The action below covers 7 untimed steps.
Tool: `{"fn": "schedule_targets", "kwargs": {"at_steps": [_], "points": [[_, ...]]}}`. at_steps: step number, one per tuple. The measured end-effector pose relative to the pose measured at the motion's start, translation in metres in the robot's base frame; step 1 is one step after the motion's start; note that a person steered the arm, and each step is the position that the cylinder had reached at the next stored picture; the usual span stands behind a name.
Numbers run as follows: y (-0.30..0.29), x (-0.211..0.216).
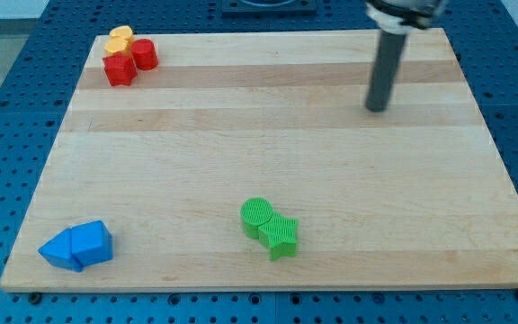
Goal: Move your arm towards the green star
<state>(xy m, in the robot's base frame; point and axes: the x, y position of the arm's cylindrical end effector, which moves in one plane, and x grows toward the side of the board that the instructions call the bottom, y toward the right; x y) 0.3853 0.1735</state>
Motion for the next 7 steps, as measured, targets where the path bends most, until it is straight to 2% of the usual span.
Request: {"fn": "schedule_targets", "kwargs": {"at_steps": [1, 2, 3, 4, 6, 7], "points": [[0.069, 0.051], [0.102, 0.122], [0.090, 0.195], [0.048, 0.227], [-0.051, 0.233], [-0.080, 0.233]]}}
